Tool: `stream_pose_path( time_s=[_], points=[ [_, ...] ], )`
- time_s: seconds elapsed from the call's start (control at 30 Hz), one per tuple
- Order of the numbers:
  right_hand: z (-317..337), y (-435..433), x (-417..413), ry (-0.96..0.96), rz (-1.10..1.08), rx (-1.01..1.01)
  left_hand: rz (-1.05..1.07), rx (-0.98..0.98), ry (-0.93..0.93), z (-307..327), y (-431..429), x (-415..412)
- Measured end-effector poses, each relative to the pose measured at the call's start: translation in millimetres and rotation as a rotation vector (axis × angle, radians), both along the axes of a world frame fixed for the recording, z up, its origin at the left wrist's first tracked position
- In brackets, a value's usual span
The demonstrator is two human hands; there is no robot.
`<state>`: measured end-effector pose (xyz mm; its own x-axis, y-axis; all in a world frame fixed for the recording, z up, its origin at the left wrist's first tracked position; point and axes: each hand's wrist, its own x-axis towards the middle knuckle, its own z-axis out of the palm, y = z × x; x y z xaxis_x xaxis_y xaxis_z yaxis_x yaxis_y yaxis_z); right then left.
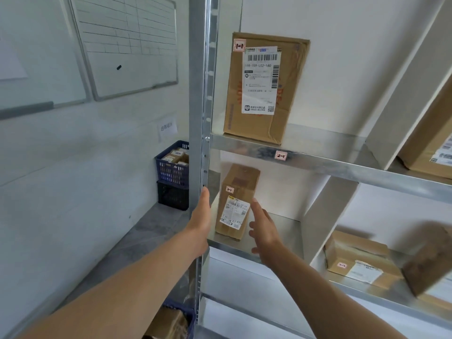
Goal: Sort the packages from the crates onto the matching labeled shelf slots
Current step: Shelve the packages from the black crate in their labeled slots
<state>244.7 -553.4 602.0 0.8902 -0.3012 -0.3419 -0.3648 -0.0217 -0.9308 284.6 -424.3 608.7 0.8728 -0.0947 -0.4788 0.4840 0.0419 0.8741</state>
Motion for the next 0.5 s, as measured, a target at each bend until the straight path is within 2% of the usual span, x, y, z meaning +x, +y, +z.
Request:
stream_pose_path(
  time_s=[0.23,0.5],
  points=[
    [-2,47,-6,-0.016,0.028,0.021,-0.019,-0.033,0.028,-6,44,-3],
    [-18,120,12,0.01,0.138,-0.017,0.095,-0.038,-0.01,-9,118,-5]
  ],
)
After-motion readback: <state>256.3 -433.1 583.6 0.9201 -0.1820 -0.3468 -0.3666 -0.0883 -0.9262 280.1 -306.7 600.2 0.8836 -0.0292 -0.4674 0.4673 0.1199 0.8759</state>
